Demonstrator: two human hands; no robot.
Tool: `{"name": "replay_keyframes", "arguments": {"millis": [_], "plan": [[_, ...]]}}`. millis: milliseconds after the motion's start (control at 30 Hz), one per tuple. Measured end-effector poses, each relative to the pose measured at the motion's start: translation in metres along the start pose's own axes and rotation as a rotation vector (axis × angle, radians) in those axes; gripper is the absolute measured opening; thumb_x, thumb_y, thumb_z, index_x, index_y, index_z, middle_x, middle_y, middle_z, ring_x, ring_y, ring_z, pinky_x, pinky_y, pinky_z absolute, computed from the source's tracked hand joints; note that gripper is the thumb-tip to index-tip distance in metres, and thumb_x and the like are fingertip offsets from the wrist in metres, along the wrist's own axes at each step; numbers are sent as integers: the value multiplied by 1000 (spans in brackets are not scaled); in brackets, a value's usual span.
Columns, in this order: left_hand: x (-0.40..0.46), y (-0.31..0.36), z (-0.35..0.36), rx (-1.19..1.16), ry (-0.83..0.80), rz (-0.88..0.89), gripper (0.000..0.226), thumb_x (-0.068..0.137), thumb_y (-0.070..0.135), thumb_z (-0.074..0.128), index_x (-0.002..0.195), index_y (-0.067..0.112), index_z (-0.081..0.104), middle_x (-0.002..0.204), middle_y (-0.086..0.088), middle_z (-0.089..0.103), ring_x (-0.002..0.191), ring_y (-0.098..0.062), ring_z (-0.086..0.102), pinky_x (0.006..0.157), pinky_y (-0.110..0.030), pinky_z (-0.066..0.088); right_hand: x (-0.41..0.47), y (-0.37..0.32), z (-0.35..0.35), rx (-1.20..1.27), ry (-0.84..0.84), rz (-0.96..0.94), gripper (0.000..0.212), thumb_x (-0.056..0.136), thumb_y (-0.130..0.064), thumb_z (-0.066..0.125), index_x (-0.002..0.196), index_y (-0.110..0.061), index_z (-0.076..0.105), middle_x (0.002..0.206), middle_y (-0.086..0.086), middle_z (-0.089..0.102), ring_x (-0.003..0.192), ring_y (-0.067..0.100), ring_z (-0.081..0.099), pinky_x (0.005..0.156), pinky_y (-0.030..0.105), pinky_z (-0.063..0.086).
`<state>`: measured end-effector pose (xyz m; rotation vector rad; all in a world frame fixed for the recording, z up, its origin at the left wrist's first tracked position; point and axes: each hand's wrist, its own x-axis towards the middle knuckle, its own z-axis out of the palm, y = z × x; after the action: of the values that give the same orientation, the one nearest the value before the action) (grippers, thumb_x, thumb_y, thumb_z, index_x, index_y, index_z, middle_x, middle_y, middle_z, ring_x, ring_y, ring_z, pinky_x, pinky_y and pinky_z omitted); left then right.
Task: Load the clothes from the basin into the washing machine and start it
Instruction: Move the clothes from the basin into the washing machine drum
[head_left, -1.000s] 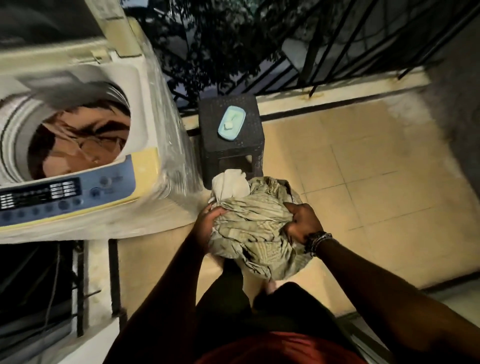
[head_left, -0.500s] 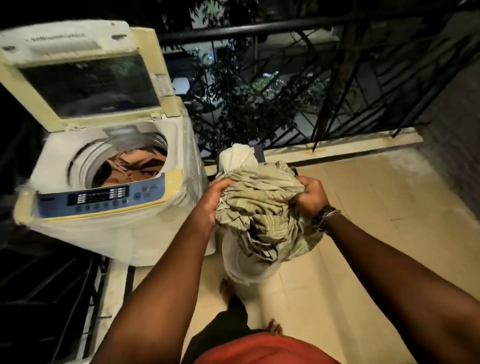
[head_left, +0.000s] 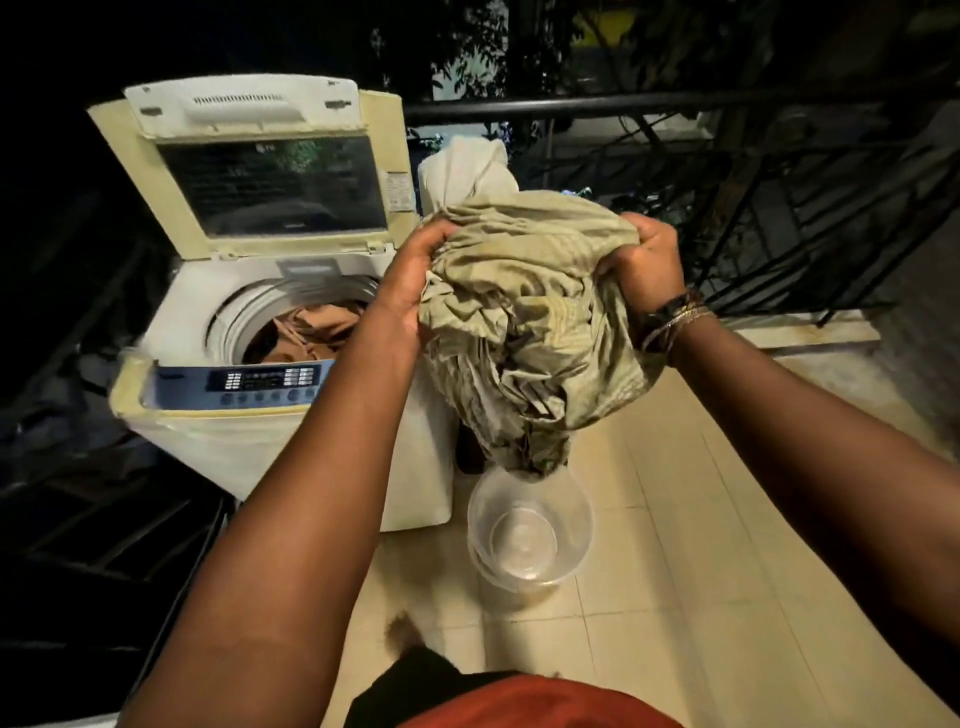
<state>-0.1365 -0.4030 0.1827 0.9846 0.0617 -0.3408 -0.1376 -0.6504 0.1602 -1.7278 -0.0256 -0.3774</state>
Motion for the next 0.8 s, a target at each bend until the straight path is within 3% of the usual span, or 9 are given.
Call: {"name": "replay_keyframes", "arguments": {"millis": [167, 233, 333, 467, 533, 600, 700, 800], "plan": [[5, 65, -30, -39, -22, 97, 28, 93, 14, 45, 102, 4, 70, 89, -16, 73, 83, -31, 72, 77, -39, 61, 42, -49, 61, 4, -49, -76, 23, 42, 0, 55, 55, -18, 61, 69, 7, 61, 70, 18, 52, 55, 43, 44], [10, 96, -60, -59, -7, 138, 28, 88, 14, 51, 108, 5, 68, 94, -17, 72, 88, -32, 71, 79, -41, 60, 61, -65, 99, -10, -89, -110, 20, 36, -7, 59, 56, -11, 61, 71, 7, 62, 71, 18, 52, 55, 44, 46], [15, 132, -108, -87, -20, 158, 36, 84, 16, 56, 117, 5, 66, 102, -19, 69, 95, -34, 69, 89, -46, 58, 87, -76, 156, -46, -117, -163, 31, 33, -15, 61, 61, -1, 60, 72, 8, 65, 70, 17, 53, 53, 47, 47], [32, 173, -178, -106, 34, 180, 43, 86, 20, 60, 122, -2, 67, 111, -23, 68, 105, -38, 67, 104, -55, 51, 108, -83, 235, -18, -97, -168, 45, 32, -16, 59, 73, 1, 69, 86, 26, 73, 72, 20, 59, 55, 51, 51], [40, 193, -207, -108, 53, 202, 51, 85, 21, 63, 130, -4, 62, 120, -25, 64, 114, -41, 62, 110, -61, 43, 114, -87, 271, 8, -71, -169, 37, 34, -13, 57, 68, -8, 72, 80, 14, 75, 70, 18, 60, 53, 42, 50], [47, 207, -233, -113, 63, 235, 43, 88, 21, 61, 125, -1, 67, 116, -24, 68, 113, -40, 64, 110, -61, 42, 118, -90, 300, 53, -38, -156, 37, 39, -5, 55, 68, -17, 75, 77, 1, 74, 71, 15, 62, 56, 33, 50], [64, 217, -276, -146, 92, 297, 45, 90, 31, 66, 125, 3, 69, 128, -24, 66, 123, -40, 62, 113, -60, 41, 130, -82, 333, 74, 27, -131, 38, 45, -3, 56, 76, -12, 76, 83, 4, 76, 75, 18, 66, 62, 45, 57], [76, 203, -317, -182, 199, 181, 48, 96, 47, 56, 121, 10, 72, 132, -17, 66, 121, -34, 65, 107, -53, 49, 139, -63, 366, 125, 78, -63, 45, 53, 4, 54, 90, -7, 77, 86, 7, 77, 74, 22, 67, 66, 46, 60]]}}
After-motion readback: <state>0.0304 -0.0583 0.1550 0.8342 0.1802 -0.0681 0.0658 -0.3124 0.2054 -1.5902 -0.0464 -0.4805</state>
